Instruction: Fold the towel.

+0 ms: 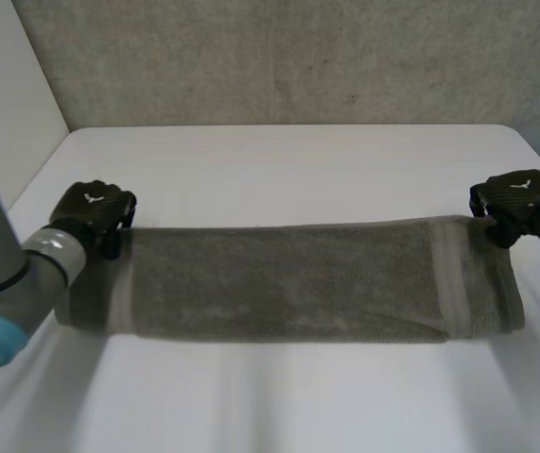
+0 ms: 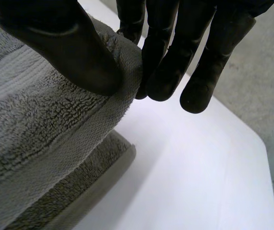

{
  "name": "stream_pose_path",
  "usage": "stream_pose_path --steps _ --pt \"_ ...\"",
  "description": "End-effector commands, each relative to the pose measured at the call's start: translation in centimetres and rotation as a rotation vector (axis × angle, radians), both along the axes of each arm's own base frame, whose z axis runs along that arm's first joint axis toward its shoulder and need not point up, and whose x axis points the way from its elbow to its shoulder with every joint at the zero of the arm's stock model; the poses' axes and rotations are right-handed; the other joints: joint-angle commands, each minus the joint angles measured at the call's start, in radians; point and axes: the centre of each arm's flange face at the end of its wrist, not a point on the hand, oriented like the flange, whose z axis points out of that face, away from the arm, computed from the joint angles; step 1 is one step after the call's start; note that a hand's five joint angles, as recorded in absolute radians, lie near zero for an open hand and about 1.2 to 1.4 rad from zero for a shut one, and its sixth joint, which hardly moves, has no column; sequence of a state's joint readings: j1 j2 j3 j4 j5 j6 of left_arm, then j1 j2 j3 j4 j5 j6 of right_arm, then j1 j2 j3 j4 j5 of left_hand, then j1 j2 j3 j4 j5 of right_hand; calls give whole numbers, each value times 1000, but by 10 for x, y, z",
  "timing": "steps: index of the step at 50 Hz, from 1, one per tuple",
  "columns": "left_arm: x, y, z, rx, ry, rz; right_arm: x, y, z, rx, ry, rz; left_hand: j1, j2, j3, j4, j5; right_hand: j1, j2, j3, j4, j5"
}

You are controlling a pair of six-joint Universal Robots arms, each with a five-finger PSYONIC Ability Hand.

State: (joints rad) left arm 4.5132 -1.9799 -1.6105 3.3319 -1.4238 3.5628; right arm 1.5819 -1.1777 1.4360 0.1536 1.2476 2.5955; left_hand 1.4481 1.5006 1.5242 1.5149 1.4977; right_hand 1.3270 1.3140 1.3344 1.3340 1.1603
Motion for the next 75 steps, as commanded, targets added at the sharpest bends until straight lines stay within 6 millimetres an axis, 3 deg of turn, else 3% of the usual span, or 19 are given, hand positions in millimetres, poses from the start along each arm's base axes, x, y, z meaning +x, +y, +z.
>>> stream_pose_path --steps 1,9,10,11,13,15,19,26,35,49,51,52,53,57,62,70,72,74,75 --pt "-21 -28 -18 -7 0 -33 5 -34 -26 -29 41 -67 -52 -104 -128 -119 -276 69 82 62 62 61" --pt "-31 -44 -29 -12 8 -42 19 -46 -43 -26 70 -82 -52 -104 -128 -119 -276 69 82 62 62 61" --pt "-31 -44 -30 -10 12 -45 20 -46 -43 -28 74 -86 -258 -310 -334 -325 -482 -337 -324 -344 -344 -344" --pt "-31 -44 -30 -10 12 -45 20 -46 -43 -28 74 -86 -260 -312 -336 -327 -484 -341 -328 -348 -348 -349" --pt "-30 -45 -30 -12 8 -40 21 -45 -43 -31 77 -105 -1230 -1282 -1306 -1297 -1454 -1089 -1075 -1096 -1096 -1096" --pt "-30 -44 -28 -15 11 -35 22 -44 -44 -29 80 -109 -1261 -1313 -1337 -1328 -1485 -1152 -1139 -1160 -1160 -1160" --pt "-28 -42 -20 -25 20 -18 24 -38 -46 -12 82 -105 -1267 -1319 -1343 -1334 -1491 -1152 -1139 -1160 -1160 -1160" --pt "-14 -18 11 -22 159 29 24 7 -22 -19 61 -78 -1267 -1319 -1343 -1334 -1491 -1152 -1139 -1160 -1160 -1160" --pt "-4 13 18 -2 293 60 22 64 -35 34 44 15 -1267 -1319 -1343 -1334 -1491 -1152 -1139 -1160 -1160 -1160" --pt "-4 20 4 -61 318 49 -10 45 -73 62 123 -52 -1264 -1316 -1340 -1331 -1488 -749 -736 -756 -756 -757" --pt "-4 20 3 -60 317 51 -21 36 -82 83 144 -81 -1264 -1316 -1340 -1331 -1488 -300 -287 -307 -307 -307" --pt "-3 19 4 -60 317 54 -21 36 -82 83 145 -82 -1264 -1316 -1340 -1331 -1488 -297 -284 -304 -304 -304" --pt "-2 19 4 -61 318 54 -27 32 -83 83 152 -99 -1264 -1316 -1340 -1331 -1488 -38 -25 -45 -45 -46" --pt "-3 20 5 -61 319 52 -40 25 -76 61 155 -140 -1264 -1316 -1340 -1331 -1488 69 82 62 62 61" --pt "-4 21 6 -65 320 50 -70 9 -20 -115 189 -227 -1264 -1316 -1340 -1331 -1488 69 82 62 62 61" --pt "-6 24 13 -78 327 42 -88 -8 27 -272 290 -260 -1267 -1319 -1343 -1334 -1491 69 82 62 62 61" --pt "-6 25 14 -82 328 40 -81 -8 38 -296 299 -235 -1267 -1319 -1343 -1334 -1491 69 82 62 62 61" --pt "-6 25 15 -85 329 41 7 16 67 -378 225 27 -1267 -1319 -1343 -1334 -1491 69 82 62 62 61" --pt "-6 25 15 -85 329 41 8 16 67 -378 224 29 -1267 -1319 -1343 -1334 -1491 69 82 62 62 61"
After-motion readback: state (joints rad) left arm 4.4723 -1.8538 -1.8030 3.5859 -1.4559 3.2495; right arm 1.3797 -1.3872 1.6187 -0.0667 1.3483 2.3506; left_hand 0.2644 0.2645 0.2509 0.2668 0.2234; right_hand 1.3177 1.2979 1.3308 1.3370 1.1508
